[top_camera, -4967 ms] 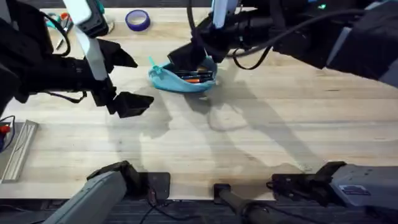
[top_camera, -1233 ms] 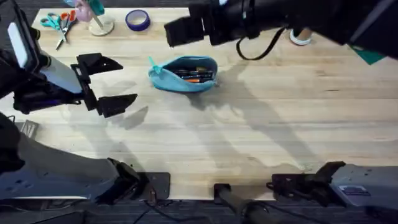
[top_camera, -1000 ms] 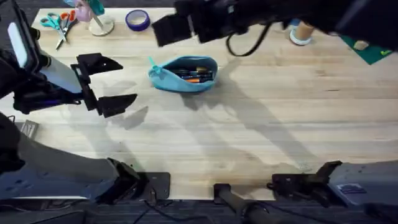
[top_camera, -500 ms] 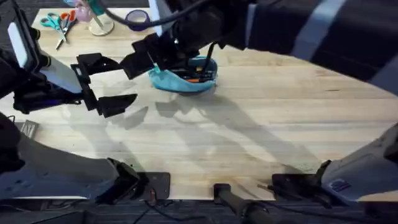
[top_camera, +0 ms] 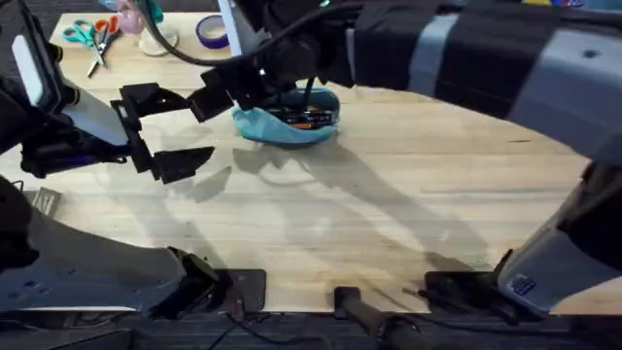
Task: Unzip the bag, pick up the pens from the table one at a time and place them inside, then zip the bag closed.
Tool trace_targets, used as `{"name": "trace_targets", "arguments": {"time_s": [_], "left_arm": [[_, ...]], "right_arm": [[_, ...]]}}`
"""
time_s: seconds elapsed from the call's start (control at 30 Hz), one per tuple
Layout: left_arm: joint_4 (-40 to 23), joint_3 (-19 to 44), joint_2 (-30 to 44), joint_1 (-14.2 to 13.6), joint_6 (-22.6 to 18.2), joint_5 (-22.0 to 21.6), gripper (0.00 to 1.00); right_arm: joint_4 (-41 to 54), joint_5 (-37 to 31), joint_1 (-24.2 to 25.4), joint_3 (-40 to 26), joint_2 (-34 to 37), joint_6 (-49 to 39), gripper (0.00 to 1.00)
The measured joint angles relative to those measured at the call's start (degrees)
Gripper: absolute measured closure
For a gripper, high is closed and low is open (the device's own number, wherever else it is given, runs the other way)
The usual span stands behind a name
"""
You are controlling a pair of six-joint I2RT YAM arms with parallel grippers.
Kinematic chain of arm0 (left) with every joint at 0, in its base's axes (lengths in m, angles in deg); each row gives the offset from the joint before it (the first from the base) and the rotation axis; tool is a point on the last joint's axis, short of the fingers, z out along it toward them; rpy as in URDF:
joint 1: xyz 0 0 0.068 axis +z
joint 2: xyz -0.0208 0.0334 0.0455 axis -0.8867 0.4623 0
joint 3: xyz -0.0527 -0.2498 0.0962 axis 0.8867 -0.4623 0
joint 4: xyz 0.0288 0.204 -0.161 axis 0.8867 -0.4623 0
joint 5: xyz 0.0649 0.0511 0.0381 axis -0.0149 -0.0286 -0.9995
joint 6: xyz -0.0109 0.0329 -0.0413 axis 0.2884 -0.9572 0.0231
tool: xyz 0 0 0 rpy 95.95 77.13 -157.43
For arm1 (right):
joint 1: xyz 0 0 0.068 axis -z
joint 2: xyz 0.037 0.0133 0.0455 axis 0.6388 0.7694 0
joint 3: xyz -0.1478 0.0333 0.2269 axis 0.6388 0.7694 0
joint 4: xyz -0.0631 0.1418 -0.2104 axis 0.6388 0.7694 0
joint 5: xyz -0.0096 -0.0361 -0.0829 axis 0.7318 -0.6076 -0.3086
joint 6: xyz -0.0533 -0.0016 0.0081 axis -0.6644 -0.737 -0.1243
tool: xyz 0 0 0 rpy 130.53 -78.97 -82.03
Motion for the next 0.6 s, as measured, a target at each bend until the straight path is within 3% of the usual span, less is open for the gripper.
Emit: {"name": "trace_targets", "arguments": {"time_s": [0.4,0.6], "left_arm": [[0.00,0.00,0.00,0.00,0.01,0.00,0.007],[0.00,0.00,0.00,0.00,-0.01,0.00,0.007]], "right_arm": [[-3.59,-5.10,0.00,0.00,4.89,-4.19,0.010],[-4.01,-7.23,0.00,0.00,4.89,-5.89,0.132]]}}
